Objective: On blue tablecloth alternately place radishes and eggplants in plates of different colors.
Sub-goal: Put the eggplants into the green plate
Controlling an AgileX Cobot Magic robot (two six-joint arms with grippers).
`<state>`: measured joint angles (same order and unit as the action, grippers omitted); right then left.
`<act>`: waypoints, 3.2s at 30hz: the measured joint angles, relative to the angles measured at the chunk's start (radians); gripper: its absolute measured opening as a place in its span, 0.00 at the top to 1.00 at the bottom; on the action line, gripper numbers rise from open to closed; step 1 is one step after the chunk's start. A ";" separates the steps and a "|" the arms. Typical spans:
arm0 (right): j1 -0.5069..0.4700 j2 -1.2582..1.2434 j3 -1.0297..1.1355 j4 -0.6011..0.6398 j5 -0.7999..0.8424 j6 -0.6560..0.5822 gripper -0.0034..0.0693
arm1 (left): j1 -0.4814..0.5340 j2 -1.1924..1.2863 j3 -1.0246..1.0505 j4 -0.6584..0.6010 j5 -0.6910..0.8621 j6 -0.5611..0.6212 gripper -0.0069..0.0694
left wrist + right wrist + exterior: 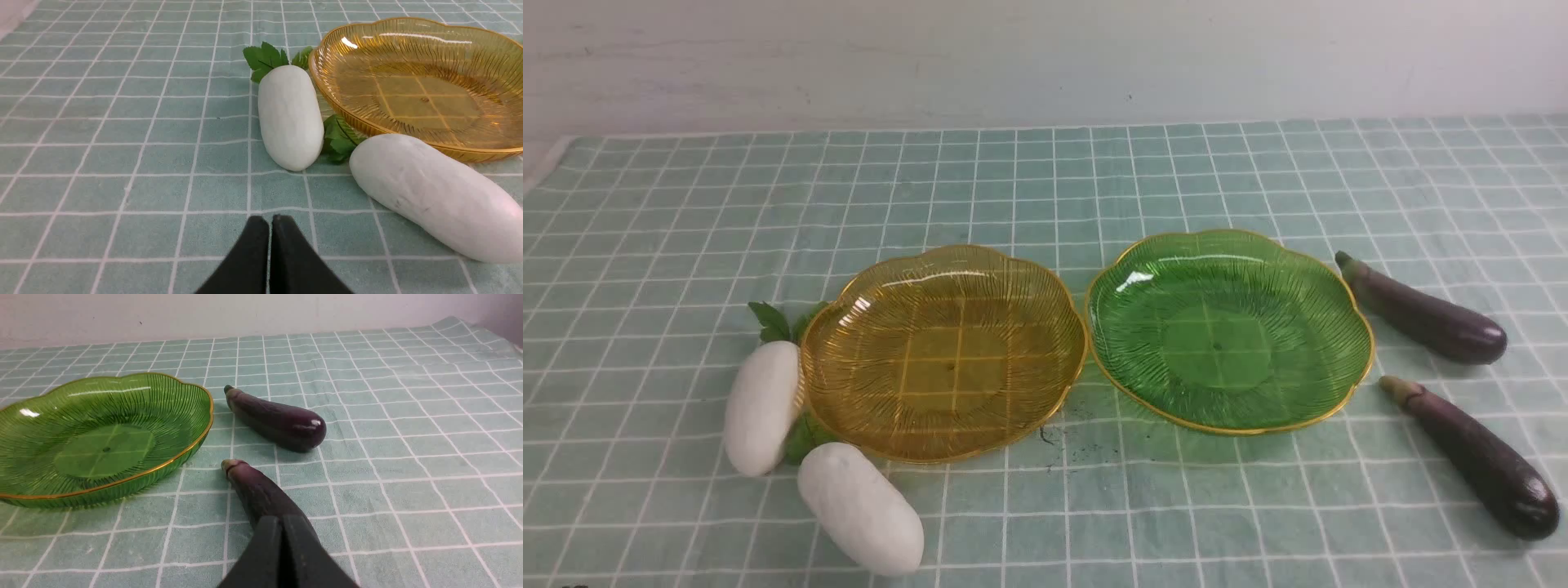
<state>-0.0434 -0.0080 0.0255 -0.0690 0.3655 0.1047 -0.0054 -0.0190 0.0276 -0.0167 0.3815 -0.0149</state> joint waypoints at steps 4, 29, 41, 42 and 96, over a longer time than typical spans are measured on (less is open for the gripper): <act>0.000 0.000 0.000 0.000 0.000 0.000 0.97 | 0.000 0.000 0.000 0.000 0.000 0.000 0.92; 0.022 0.000 0.000 -0.003 0.000 -0.001 0.97 | 0.000 0.000 0.000 0.000 0.001 0.000 0.92; 0.022 0.000 0.000 -0.011 0.000 -0.004 0.97 | 0.000 0.000 0.000 0.000 0.001 0.000 0.92; 0.022 0.000 0.000 -0.011 0.000 -0.004 0.97 | 0.000 0.000 0.000 -0.002 0.001 0.000 0.92; 0.024 1.384 -0.848 0.133 0.413 -0.186 0.53 | 0.000 0.234 -0.139 -1.223 0.108 0.497 0.92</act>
<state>-0.0194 1.3755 -0.8227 0.0639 0.7789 -0.0813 -0.0054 0.2150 -0.1117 -1.2397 0.4896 0.4816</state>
